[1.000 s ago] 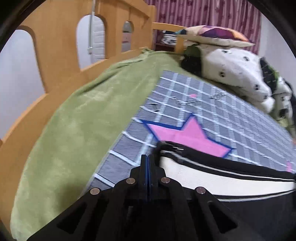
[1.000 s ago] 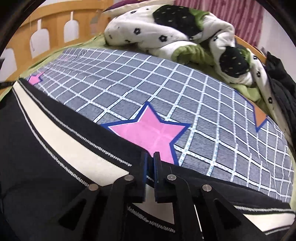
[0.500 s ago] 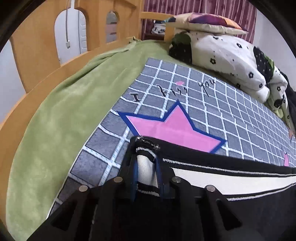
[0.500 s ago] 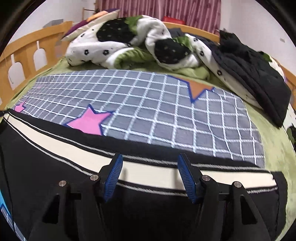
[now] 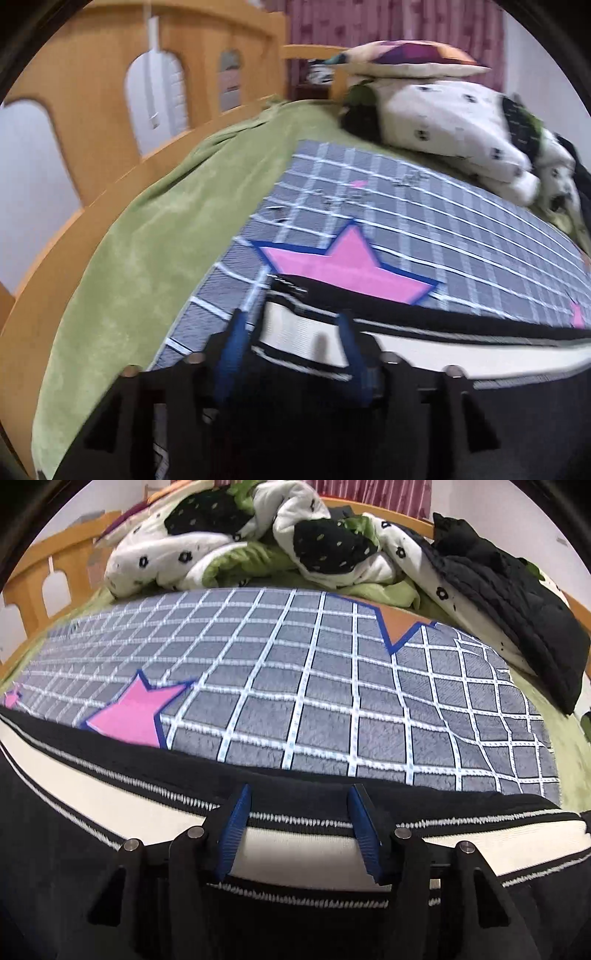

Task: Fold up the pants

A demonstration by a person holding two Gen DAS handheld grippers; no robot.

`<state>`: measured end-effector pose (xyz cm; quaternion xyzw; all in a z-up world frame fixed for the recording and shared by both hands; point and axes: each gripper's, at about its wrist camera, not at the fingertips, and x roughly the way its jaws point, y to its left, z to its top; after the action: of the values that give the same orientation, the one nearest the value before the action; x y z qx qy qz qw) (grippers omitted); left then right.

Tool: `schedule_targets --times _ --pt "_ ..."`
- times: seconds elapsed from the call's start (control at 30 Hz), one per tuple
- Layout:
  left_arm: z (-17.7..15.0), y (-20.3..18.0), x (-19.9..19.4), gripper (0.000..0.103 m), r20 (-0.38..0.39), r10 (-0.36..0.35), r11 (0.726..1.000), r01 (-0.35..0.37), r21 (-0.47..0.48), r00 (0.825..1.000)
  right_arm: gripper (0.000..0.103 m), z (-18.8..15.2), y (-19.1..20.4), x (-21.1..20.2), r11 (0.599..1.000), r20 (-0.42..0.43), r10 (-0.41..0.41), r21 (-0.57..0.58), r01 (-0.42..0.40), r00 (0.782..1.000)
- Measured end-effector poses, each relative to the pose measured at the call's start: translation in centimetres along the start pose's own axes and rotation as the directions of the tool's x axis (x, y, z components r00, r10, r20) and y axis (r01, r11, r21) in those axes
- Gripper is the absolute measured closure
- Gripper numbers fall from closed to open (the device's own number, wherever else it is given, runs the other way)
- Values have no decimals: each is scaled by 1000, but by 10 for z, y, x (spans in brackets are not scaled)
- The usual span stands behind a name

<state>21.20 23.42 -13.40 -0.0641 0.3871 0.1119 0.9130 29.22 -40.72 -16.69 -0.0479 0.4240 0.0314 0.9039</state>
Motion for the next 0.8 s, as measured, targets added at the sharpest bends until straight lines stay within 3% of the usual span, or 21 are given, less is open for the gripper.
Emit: schedule_targets --times 0.03,0.1,0.17,0.23,0.33,0.53,0.67,0.8 --pt "-2 -4 1 38 -2 -19 1000 19 23 1000 49 0 -2 1 1000 -1 8 19 -8 1000" --pt "-7 -13 15 37 -52 -28 998 31 55 998 50 -2 0 1 1000 4 -3 11 3 1000" --pt "-10 -15 34 36 -134 34 998 -26 60 990 50 -1 2 0 1000 -1 -14 9 14 1000" --pt "-10 -11 25 37 -136 43 999 -40 24 990 50 1 -2 -10 998 -11 -22 65 23 1000" --pt "-9 3 -19 37 -98 -102 991 93 -92 990 50 -2 -12 -50 984 13 -2 177 -1 1000" --pt "-24 13 -106 37 -22 -124 988 121 -94 992 41 -22 -14 -167 966 124 -32 260 -1 992" --pt "-31 8 -160 37 9 -241 963 240 -118 971 37 -32 -3 -235 959 186 -22 281 -32 982" --pt "-34 -6 -212 37 56 -230 971 233 -58 972 37 -43 20 -280 966 222 -29 256 -29 975"
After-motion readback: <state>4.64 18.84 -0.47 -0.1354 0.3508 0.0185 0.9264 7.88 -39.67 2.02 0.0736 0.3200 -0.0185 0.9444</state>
